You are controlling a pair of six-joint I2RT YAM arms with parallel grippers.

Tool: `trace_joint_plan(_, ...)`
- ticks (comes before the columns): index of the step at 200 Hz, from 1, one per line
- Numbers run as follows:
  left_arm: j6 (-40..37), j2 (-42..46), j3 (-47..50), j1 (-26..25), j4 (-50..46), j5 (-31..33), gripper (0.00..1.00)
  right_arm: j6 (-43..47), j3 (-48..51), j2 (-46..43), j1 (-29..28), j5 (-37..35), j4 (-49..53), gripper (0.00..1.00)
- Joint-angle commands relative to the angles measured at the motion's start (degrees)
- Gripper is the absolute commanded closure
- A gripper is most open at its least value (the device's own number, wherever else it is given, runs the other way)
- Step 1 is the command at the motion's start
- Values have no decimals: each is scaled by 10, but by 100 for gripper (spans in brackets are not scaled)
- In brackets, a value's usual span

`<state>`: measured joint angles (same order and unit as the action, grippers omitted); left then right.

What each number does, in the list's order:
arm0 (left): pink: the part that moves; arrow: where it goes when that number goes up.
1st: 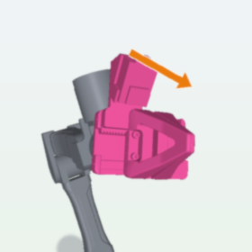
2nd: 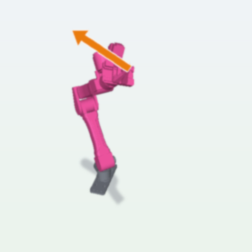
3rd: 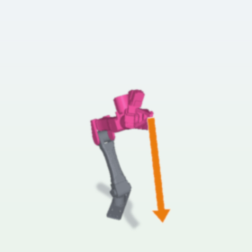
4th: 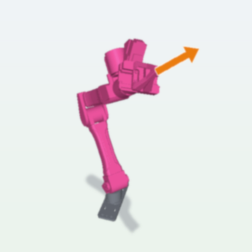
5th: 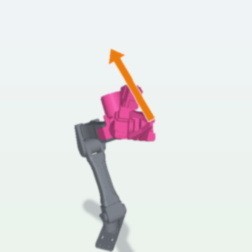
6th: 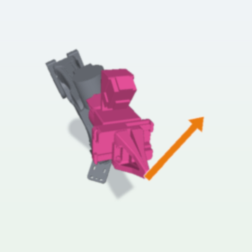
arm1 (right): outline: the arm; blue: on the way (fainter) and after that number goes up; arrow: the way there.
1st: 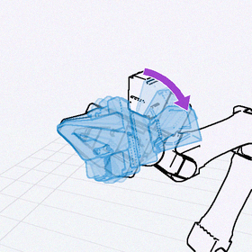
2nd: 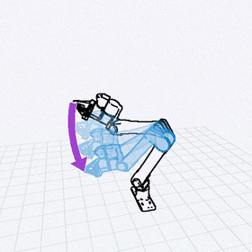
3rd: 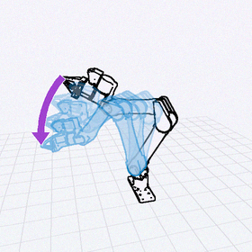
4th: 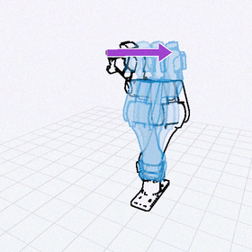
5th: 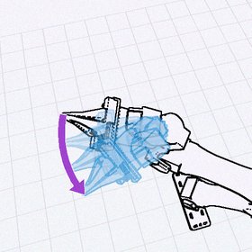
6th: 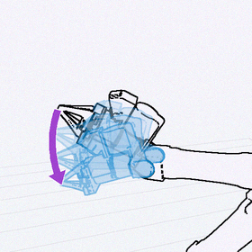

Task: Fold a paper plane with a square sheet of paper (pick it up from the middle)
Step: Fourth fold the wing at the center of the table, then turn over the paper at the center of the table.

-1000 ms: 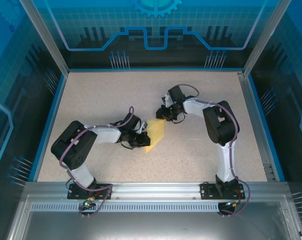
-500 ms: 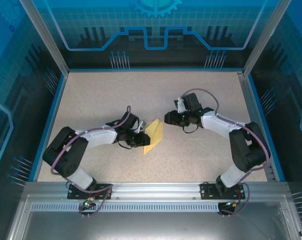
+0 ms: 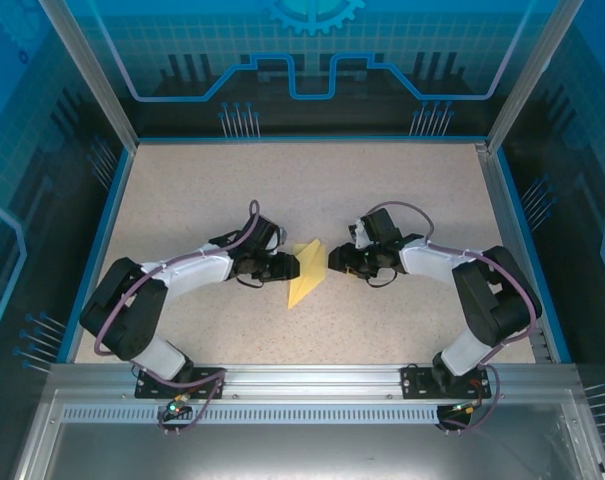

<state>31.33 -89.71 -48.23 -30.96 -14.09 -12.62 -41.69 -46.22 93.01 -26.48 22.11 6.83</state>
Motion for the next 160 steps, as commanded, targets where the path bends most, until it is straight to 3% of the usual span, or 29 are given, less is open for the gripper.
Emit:
trace_joint_plan(1, -7, -20, -26, 0, -25, 23, 53, -19, -10, 15, -14, 20, -16, 49)
trace_joint_plan(160, -14, -85, -66, 0, -44, 32, 62, -37, -64, 88, -47, 25, -8, 54)
